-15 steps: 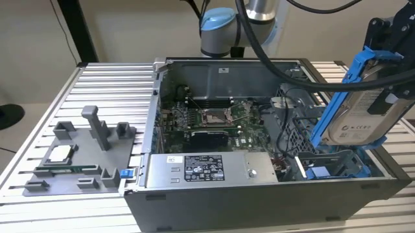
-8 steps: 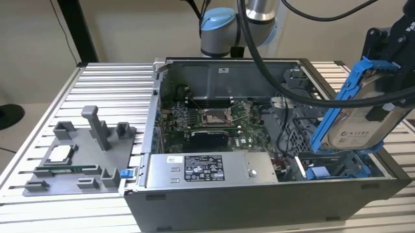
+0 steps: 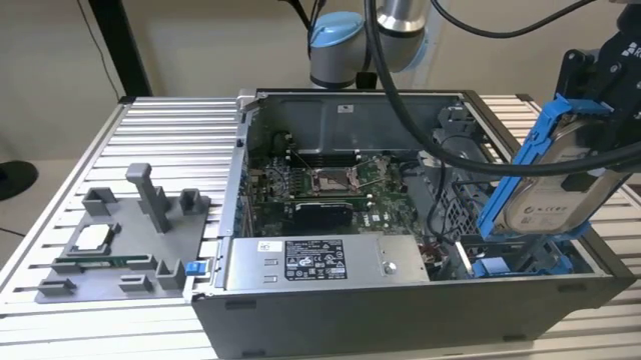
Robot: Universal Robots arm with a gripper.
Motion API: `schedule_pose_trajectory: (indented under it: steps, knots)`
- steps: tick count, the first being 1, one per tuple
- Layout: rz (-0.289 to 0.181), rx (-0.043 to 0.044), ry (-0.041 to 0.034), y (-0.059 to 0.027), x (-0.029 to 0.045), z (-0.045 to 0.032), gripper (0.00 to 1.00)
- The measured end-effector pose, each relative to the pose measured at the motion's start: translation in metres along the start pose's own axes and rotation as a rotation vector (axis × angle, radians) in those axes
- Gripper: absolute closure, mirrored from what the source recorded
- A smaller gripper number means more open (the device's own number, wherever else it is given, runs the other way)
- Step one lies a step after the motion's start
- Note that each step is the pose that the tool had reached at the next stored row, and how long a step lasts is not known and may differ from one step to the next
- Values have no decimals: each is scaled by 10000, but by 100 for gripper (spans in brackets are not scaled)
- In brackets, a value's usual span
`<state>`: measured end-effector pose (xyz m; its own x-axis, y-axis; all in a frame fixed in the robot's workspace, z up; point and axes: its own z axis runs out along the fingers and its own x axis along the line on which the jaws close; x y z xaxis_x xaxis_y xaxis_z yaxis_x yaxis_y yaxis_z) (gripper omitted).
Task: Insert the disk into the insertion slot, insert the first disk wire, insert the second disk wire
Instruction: 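Insert the disk into the insertion slot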
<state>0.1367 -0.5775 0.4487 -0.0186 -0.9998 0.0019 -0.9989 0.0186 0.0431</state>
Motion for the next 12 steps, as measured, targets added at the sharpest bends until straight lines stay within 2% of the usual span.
schedule_pose_trajectory:
  steps: [2,8,12]
  knots:
    - [0,6,-13,-1,0,16,100]
    - [-6,77,-129,-5,0,101,100]
    - [-5,78,-127,-4,1,101,100]
